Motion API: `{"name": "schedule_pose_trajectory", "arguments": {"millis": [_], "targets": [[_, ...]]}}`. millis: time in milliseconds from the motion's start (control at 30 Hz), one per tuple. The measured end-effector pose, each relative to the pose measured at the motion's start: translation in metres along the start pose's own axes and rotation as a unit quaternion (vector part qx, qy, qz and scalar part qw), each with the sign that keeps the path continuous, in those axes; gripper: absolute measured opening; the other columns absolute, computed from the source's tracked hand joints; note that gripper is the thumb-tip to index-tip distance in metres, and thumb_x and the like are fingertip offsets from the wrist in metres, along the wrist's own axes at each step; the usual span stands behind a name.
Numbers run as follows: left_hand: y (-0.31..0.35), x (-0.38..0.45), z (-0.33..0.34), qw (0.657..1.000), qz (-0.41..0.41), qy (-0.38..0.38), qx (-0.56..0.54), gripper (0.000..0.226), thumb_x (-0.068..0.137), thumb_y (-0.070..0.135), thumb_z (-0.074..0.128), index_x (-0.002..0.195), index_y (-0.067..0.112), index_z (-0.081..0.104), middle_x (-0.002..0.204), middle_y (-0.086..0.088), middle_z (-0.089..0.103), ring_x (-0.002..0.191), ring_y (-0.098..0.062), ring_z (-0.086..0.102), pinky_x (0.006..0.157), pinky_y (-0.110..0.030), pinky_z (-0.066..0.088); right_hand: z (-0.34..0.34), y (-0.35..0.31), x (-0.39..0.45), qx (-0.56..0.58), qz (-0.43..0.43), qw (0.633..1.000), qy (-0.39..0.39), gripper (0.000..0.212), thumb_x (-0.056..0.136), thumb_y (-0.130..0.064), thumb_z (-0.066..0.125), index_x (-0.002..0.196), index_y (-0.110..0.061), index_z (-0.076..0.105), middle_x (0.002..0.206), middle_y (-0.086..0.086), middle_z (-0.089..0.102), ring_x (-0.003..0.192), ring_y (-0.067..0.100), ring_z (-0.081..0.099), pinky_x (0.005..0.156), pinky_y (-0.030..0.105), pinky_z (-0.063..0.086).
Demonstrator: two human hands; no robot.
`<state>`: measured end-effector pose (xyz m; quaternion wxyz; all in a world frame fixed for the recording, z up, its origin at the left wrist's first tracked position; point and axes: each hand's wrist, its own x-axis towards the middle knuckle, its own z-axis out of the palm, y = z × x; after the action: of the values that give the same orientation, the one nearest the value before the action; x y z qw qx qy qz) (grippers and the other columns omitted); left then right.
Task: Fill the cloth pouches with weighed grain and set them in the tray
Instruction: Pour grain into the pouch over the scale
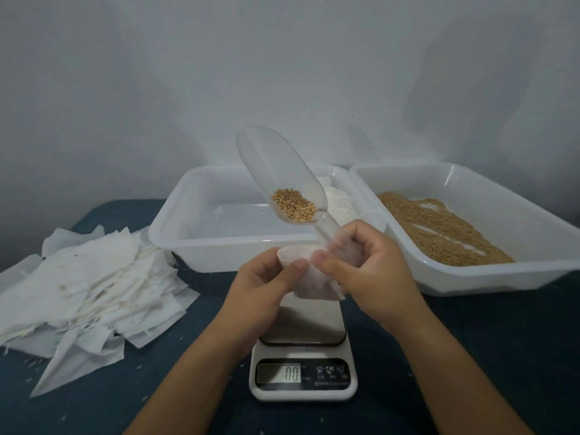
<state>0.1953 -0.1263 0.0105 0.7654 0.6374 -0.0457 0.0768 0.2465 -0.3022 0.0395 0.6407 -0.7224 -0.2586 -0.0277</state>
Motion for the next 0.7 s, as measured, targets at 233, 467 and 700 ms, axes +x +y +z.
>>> {"name": "schedule_pose_trajectory", "arguments": {"millis": [233,467,700], "targets": [[-0.001,0.002,-0.004,0.997,-0.052,0.047,-0.011,0.02,0.093,0.031,0.069,0.108,0.023,0.08,0.109,-0.009,0.079,0.102,-0.028,0.076,0.087,-0.036,0.061,-0.004,0.013,0.004,-0.046,0.007,0.999,0.003,0.025,0.085,-0.029,0.086,0.082,-0.03,0.061,0.07,-0.01,0.066,0.057,0.002,0.059,0.056,0.017,0.048],[0.0,0.003,-0.022,0.986,-0.067,0.02,0.151,0.013,0.09,0.037,0.074,0.096,0.026,0.078,0.095,0.001,0.079,0.09,-0.019,0.077,0.083,-0.041,0.063,-0.015,0.018,0.001,-0.115,0.012,0.992,-0.045,0.025,0.082,-0.037,0.084,0.084,-0.032,0.06,0.072,-0.011,0.064,0.06,0.001,0.057,0.058,0.016,0.048],[-0.004,0.004,-0.024,0.936,-0.001,0.063,0.347,0.009,0.094,0.03,0.072,0.085,0.028,0.072,0.075,0.016,0.071,0.066,0.0,0.063,0.067,-0.025,0.052,-0.011,0.03,0.003,-0.211,0.025,0.976,-0.053,0.027,0.084,-0.035,0.083,0.081,-0.032,0.057,0.079,-0.022,0.067,0.07,-0.004,0.061,0.061,0.005,0.041]]}}
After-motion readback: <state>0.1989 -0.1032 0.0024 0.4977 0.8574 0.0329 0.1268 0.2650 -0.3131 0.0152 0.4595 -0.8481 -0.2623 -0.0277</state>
